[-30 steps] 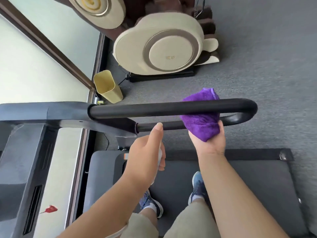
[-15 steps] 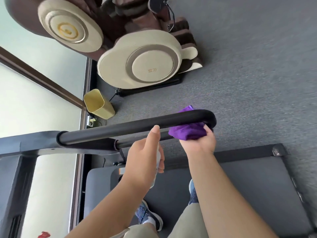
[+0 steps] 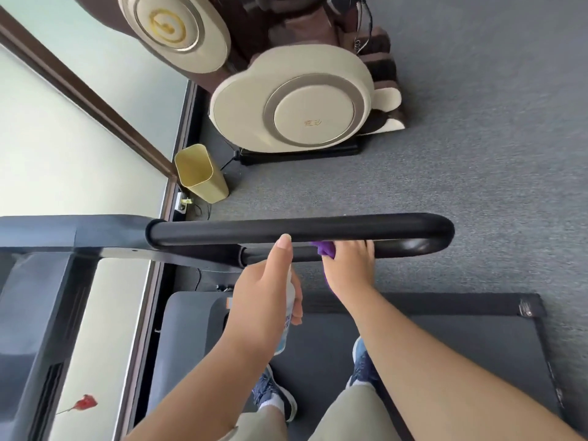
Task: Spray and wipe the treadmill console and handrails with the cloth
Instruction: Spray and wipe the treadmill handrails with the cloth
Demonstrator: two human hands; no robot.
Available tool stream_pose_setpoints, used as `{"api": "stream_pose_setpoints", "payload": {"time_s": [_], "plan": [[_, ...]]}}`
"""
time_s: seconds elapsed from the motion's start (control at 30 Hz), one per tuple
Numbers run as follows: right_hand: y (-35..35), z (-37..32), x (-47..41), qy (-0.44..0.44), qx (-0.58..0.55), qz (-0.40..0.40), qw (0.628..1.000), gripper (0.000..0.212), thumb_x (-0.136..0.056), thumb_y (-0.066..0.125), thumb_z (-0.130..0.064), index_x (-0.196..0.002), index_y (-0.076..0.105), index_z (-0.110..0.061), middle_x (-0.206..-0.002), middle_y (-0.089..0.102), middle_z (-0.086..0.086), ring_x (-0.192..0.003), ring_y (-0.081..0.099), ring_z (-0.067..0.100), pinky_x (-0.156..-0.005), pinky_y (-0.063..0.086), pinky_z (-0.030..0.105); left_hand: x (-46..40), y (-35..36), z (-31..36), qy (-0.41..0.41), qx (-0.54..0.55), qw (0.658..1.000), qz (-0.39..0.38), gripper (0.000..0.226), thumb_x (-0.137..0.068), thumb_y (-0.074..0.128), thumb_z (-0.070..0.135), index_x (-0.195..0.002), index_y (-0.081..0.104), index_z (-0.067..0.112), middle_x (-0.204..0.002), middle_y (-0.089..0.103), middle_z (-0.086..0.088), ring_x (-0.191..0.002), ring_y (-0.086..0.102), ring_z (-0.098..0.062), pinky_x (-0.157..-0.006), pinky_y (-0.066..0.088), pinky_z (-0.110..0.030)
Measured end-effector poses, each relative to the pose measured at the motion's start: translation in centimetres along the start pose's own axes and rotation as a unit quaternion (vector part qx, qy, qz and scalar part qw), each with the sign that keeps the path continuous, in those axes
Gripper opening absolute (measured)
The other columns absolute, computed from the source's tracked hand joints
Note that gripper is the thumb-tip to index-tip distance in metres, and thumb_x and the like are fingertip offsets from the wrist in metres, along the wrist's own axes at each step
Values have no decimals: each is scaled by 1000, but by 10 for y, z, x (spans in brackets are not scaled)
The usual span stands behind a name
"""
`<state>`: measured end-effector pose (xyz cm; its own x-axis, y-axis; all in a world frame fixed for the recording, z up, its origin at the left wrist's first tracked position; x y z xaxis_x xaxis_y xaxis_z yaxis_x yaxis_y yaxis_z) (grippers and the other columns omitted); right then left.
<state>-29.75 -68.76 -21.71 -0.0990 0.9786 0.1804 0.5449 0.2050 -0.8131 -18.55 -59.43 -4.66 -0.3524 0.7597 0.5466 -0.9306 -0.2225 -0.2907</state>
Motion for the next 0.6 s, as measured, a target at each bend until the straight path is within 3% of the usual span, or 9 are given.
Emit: {"api": "stream_pose_setpoints", "payload": {"time_s": [0.17, 0.27, 0.37, 0.47, 0.53, 0.6], "plan": [[9, -28, -7, 58, 89, -102, 989, 32, -103, 50, -46, -101, 75, -25, -107, 74, 3, -118, 58, 27, -120, 24, 41, -3, -45, -19, -13, 50, 998, 28, 87, -92, 36, 71, -63, 51, -10, -60, 57, -26, -56, 58, -23, -73, 52, -42], [16, -49, 3, 69, -24, -121, 990, 20, -102, 52, -38, -94, 66, -26, -108, 68, 1, -126, 51, 27, -123, 23, 43, -3, -72, -32, -30, 85, 995, 51, 87, -104, 37, 65, -67, 50, -13, -57, 58, -20, -54, 57, -23, -71, 52, -40], [23, -74, 22, 89, -114, -150, 978, 12, -101, 54, -34, -108, 63, -30, -124, 60, -2, -135, 42, 29, -121, 29, 47, -2, -99, -40, -34, 107, 991, 68, 84, -107, 36, 59, -69, 50, -14, -58, 59, -19, -53, 57, -20, -67, 47, -34], [19, -108, 45, 42, -122, -168, 977, 18, -103, 54, -32, -118, 62, -32, -127, 62, -2, -128, 51, 23, -116, 37, 46, -6, -128, -49, -37, 131, 988, 77, 81, -106, 38, 63, -65, 55, -5, -59, 60, -17, -56, 59, -23, -65, 48, -33], [10, -129, 57, 39, -118, -184, 975, 9, -105, 53, -34, -105, 61, -37, -111, 67, -4, -107, 63, 19, -98, 49, 39, -7, -146, -55, -34, 149, 985, 82, 79, -104, 39, 68, -62, 56, 3, -57, 61, -15, -58, 61, -26, -69, 51, -36], [2, -146, 67, 51, -88, -195, 975, 17, -104, 53, -42, -97, 63, -32, -94, 71, -6, -90, 67, 16, -86, 55, 38, -5, -160, -58, -35, 162, 982, 94, 78, -105, 39, 66, -61, 57, 5, -57, 62, -14, -60, 63, -27, -72, 53, -37]]}}
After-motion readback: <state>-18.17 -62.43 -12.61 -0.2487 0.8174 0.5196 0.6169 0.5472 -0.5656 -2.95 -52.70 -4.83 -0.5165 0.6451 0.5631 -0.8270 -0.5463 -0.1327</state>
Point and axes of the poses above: each hand's wrist, its own x-axis away from the middle knuckle, its own y-axis out of the palm, z = x × y, the point moved 2 cm from there along -x, towards the middle knuckle
